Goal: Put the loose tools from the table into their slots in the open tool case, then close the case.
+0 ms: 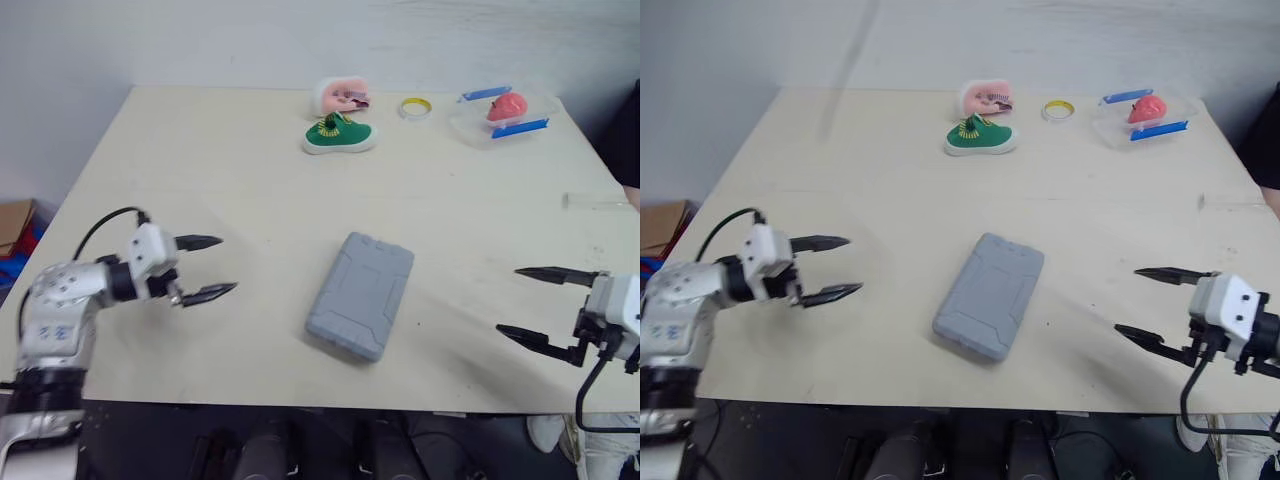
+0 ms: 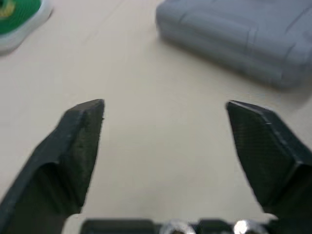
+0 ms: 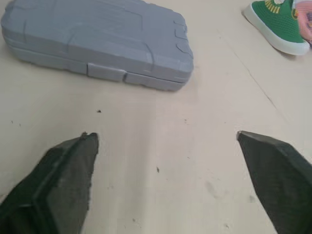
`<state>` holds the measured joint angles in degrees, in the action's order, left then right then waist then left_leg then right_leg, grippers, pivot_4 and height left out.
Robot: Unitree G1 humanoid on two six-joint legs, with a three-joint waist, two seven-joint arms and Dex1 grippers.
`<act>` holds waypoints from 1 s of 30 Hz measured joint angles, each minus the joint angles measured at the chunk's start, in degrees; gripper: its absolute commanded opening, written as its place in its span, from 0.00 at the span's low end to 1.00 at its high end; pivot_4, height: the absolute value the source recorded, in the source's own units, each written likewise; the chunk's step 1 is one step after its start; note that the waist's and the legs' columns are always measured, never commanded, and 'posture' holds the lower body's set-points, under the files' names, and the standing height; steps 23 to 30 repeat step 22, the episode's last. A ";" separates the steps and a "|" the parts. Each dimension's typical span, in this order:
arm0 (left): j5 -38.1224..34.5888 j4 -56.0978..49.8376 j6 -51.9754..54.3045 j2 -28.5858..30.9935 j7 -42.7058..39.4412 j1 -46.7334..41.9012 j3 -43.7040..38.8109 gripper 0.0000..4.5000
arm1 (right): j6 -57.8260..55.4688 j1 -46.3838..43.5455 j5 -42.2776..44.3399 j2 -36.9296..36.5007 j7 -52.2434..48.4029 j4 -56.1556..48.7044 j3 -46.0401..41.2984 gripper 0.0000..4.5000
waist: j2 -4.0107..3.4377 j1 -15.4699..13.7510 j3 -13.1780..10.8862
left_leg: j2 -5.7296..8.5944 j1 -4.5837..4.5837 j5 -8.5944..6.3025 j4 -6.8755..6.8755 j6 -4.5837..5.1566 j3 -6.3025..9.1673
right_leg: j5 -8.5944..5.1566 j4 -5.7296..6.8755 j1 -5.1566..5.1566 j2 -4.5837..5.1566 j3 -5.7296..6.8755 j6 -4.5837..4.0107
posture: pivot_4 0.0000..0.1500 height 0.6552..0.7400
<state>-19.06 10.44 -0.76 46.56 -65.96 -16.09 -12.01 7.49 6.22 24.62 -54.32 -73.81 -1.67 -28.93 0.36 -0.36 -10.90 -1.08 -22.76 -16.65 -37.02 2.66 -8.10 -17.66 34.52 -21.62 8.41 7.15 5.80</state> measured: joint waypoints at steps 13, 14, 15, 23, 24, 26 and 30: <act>1.57 -2.00 0.79 3.25 8.65 11.35 -8.18 0.99 | 3.46 -2.42 -1.30 -3.04 -1.29 6.62 -0.55 1.00 | -0.13 0.17 -0.17 | 0.03 -0.53 0.10 0.13 0.17 -0.37 | 0.02 0.14 -0.77 0.03 -0.06 0.03 | 1.00 1.00; 1.57 -2.86 1.00 2.98 9.04 11.35 -8.15 0.99 | 3.51 -3.04 -1.49 -2.86 -1.02 6.60 0.26 1.00 | -0.12 0.37 -0.19 | 0.04 -0.53 0.07 0.07 0.12 -0.38 | 0.02 0.22 -0.77 0.05 -0.07 0.03 | 1.00 1.00; 1.56 -3.35 1.01 2.92 9.11 11.36 -8.10 0.99 | 3.53 -3.31 -1.58 -2.85 -0.79 6.60 0.69 1.00 | -0.11 0.44 -0.20 | 0.05 -0.53 0.04 0.04 0.07 -0.39 | 0.03 0.26 -0.78 0.06 -0.09 0.05 | 1.00 1.00; 1.25 -3.70 0.07 1.81 9.37 11.28 -8.06 0.99 | 3.68 -3.68 -1.86 -2.85 -0.32 6.70 1.20 1.00 | -0.11 0.47 -0.21 | 0.04 -0.48 0.12 0.02 -0.06 -0.39 | 0.05 0.47 -0.85 0.08 -0.16 0.06 | 1.00 1.00; 1.25 -3.70 0.07 1.81 9.37 11.28 -8.06 0.99 | 3.68 -3.68 -1.86 -2.85 -0.32 6.70 1.20 1.00 | -0.11 0.47 -0.21 | 0.04 -0.48 0.12 0.02 -0.06 -0.39 | 0.05 0.47 -0.85 0.08 -0.16 0.06 | 1.00 1.00; 1.25 -3.70 0.07 1.81 9.37 11.28 -8.06 0.99 | 3.68 -3.68 -1.86 -2.85 -0.32 6.70 1.20 1.00 | -0.11 0.47 -0.21 | 0.04 -0.48 0.12 0.02 -0.06 -0.39 | 0.05 0.47 -0.85 0.08 -0.16 0.06 | 1.00 1.00; 1.25 -3.70 0.07 1.81 9.37 11.28 -8.06 0.99 | 3.68 -3.68 -1.86 -2.85 -0.32 6.70 1.20 1.00 | -0.11 0.47 -0.21 | 0.04 -0.48 0.12 0.02 -0.06 -0.39 | 0.05 0.47 -0.85 0.08 -0.16 0.06 | 1.00 1.00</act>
